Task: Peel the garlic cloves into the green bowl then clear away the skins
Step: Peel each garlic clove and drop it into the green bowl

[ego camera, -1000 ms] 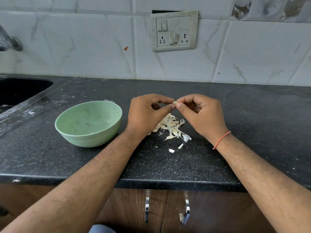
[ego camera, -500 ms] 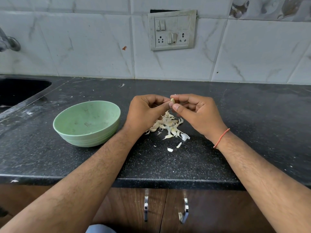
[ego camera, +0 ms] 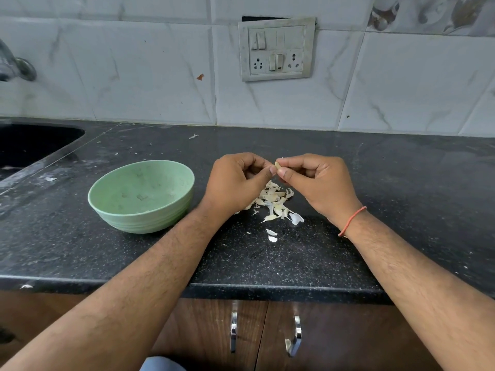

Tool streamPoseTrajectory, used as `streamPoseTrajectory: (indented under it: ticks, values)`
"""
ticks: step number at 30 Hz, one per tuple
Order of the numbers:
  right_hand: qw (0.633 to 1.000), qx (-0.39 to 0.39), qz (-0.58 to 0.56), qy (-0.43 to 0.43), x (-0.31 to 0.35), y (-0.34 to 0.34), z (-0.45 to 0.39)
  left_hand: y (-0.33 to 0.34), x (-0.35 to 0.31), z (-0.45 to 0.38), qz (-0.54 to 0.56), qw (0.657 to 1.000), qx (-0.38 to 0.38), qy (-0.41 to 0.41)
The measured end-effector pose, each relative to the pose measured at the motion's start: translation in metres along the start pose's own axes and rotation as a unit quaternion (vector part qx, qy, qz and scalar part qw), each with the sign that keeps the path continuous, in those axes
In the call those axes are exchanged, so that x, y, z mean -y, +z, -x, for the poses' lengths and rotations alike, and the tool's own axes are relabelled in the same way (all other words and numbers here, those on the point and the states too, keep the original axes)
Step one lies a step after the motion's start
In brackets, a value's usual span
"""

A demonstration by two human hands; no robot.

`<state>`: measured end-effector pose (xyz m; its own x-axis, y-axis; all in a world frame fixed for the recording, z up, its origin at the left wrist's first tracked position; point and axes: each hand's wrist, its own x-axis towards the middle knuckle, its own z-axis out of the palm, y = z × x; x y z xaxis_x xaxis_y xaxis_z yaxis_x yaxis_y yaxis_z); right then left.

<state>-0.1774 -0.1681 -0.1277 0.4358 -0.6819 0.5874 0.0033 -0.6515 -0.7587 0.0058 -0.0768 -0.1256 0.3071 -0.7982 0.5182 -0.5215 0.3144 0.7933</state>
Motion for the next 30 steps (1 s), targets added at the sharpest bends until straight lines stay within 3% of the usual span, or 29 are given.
streamPoseTrajectory:
  ticks: [10, 16, 20, 24, 26, 30]
  values:
    - [0.998, 0.021, -0.052, 0.042, 0.008, 0.003, 0.002, 0.003, -0.005, 0.001, -0.057, 0.998, 0.005, 0.041]
    - [0.996, -0.012, -0.062, 0.067, 0.008, 0.001, -0.001, -0.001, -0.003, -0.005, -0.026, 0.994, -0.096, -0.035]
    - [0.995, -0.007, -0.035, 0.091, 0.003, 0.004, -0.003, -0.001, 0.001, -0.007, -0.064, 0.989, 0.017, -0.131]
    - [0.992, 0.016, -0.049, 0.111, -0.001, 0.007, -0.005, 0.004, 0.015, -0.008, -0.087, 0.972, 0.142, -0.163]
    - [0.99, 0.022, -0.068, 0.119, 0.0, 0.009, -0.008, 0.003, 0.015, -0.008, -0.099, 0.97, 0.161, -0.156]
    - [0.981, 0.036, -0.116, 0.149, 0.002, 0.011, -0.009, -0.001, 0.004, -0.005, -0.003, 0.98, 0.144, -0.136]
